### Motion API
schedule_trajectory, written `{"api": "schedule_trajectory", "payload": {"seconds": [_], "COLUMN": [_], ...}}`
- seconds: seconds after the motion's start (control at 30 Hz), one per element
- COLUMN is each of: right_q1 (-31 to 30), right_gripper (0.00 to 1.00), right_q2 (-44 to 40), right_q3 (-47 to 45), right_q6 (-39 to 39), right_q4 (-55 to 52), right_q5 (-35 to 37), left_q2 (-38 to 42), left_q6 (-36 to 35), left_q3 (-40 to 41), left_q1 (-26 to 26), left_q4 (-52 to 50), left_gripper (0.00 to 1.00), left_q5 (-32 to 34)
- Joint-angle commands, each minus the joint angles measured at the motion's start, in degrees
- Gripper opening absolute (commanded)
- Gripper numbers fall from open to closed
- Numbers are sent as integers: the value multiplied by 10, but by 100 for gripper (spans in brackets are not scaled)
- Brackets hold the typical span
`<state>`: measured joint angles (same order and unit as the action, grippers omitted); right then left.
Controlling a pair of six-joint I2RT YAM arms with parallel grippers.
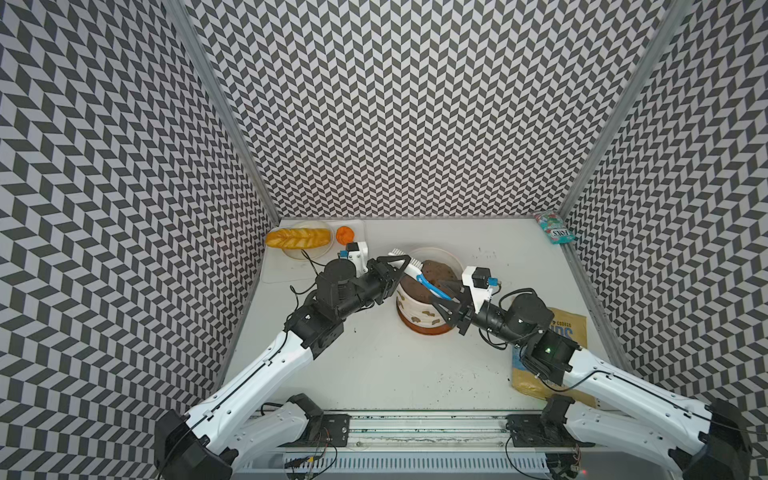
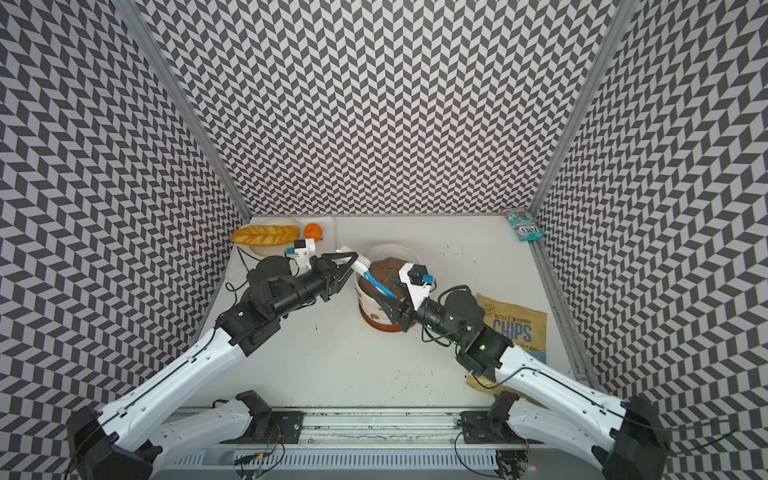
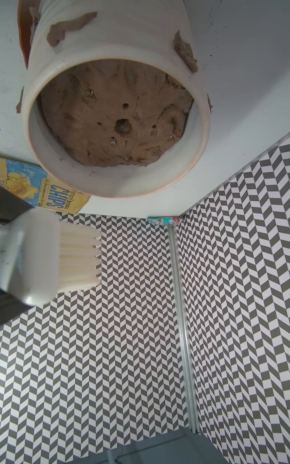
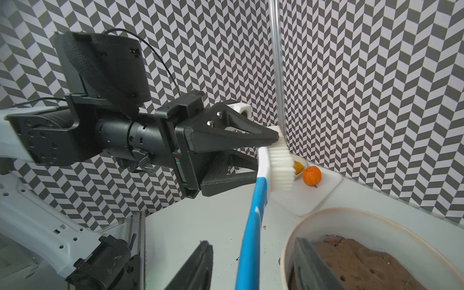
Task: Scrub the dried mud off the ceramic pot
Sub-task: Pick up the brush from the center of the board.
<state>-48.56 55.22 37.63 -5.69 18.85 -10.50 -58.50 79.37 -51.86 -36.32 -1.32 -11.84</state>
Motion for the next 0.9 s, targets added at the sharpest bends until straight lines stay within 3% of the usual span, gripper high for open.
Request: {"api": "schedule_trajectory", "payload": {"seconds": [0.0,0.2,0.7,0.87], "right_q1": [2,2,2,2], "right_gripper": [56,55,49,34], "right_q2": [7,-1,30,25], "right_q3": [3,-13,0,-4], "right_q6": [-8,-31,-37,-44], "right_q4": [31,86,85,105], "right_q5": [-17,9,21,24], "left_q2": [14,16,18,19], "left_q6": [-4,-2,-1,0], "left_q3": [-8,-5,-2,1], "left_q1": [3,3,3,3], "left_q4": [17,17,19,22], "left_gripper": [27,27,27,27], "left_q5": [-10,-11,-16,-16]}}
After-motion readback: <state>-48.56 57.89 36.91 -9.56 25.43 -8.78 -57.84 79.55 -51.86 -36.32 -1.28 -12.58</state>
